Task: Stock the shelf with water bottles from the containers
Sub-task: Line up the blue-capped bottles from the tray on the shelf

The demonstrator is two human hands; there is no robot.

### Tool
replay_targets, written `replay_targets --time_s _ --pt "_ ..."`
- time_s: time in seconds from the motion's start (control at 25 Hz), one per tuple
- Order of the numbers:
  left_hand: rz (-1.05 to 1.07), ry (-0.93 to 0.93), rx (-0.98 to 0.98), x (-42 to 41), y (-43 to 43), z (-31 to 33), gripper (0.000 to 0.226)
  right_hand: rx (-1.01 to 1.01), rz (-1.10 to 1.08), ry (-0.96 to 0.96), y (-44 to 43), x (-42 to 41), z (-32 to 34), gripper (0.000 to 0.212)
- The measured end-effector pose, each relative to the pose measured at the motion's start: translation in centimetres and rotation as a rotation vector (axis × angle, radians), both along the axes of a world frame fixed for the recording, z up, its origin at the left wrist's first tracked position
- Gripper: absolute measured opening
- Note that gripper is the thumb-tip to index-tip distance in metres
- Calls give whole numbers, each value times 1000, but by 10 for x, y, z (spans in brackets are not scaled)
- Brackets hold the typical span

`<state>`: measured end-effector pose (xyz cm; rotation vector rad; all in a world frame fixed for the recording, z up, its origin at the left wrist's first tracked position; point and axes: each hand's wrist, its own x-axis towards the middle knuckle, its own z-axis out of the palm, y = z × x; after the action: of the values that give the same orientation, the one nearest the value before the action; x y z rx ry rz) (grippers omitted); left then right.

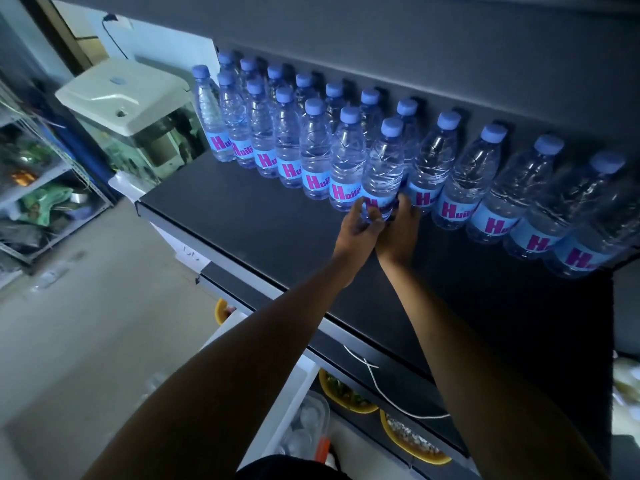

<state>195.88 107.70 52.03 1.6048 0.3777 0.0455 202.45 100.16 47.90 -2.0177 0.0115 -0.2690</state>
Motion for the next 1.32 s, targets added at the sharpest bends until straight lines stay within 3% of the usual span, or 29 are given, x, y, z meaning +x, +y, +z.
replay_targets --time_s 0.2,0.36,0.52,0.64,0.72,0.92,1.04,1.12,1.2,1.32 --pt "10 15 -83 -12 3 -3 51 82 21 -13 2 -4 0 62" --pt "119 -32 -155 -41 16 -6 34 246 -16 -7 -1 -3 -14 76" --pt "272 -124 -204 -95 51 -12 36 278 -20 -32 21 -98 16 59" --pt "499 -184 -2 -154 82 -23 20 235 138 -158 42 -176 10 46" --pt "611 -148 87 -200 103 -42 16 189 256 -135 58 -219 -12 42" --pt "661 293 220 -317 159 -133 46 -82 446 180 89 -306 -109 46" --pt "487 549 369 -370 173 -185 68 -295 469 384 95 -337 -171 49" --pt "313 644 464 -399 177 -218 77 -360 410 603 98 -359 -212 65" --pt "133 680 557 -417 177 -248 78 -348 322 817 100 -378 -253 74" --pt "-54 662 666 -428 163 -286 74 -135 121 1175 112 -398 -288 75"
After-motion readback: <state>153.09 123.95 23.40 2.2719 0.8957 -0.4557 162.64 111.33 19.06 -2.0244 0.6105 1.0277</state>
